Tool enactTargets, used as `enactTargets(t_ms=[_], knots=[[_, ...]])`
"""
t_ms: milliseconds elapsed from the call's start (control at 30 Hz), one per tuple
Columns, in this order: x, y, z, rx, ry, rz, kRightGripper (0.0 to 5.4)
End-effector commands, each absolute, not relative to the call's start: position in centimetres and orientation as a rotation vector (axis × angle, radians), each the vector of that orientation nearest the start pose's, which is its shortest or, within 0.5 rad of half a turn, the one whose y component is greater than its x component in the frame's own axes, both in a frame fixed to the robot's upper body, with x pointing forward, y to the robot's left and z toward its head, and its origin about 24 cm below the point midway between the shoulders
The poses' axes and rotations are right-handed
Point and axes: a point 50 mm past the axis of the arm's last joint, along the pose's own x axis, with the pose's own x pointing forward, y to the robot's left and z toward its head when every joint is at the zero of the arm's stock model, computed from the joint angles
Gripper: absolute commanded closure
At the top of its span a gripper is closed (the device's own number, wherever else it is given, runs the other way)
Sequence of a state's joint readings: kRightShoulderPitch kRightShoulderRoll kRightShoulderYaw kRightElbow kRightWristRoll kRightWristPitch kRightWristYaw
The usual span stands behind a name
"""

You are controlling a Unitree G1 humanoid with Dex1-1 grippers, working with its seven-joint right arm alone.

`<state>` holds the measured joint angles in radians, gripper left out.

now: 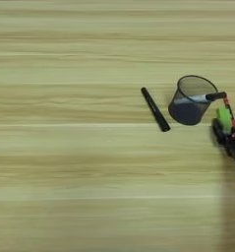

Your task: Move the objects on the table

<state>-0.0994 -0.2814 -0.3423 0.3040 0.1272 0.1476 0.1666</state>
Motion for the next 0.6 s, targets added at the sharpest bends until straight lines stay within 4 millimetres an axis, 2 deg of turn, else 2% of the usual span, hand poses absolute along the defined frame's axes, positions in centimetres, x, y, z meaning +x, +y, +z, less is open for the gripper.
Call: enactTargets(t_ms=[33,133,400,600], knots=[[26.8,-28.7,5.0,-0.081,0.133,-0.209,1.8],[27.1,-29.0,5.1,-0.082,0.127,-0.227,1.19],[27.8,-29.1,6.1,-0.102,0.079,-0.231,0.07],[28.4,-29.4,6.8,-0.119,0.053,-0.239,0.03]])
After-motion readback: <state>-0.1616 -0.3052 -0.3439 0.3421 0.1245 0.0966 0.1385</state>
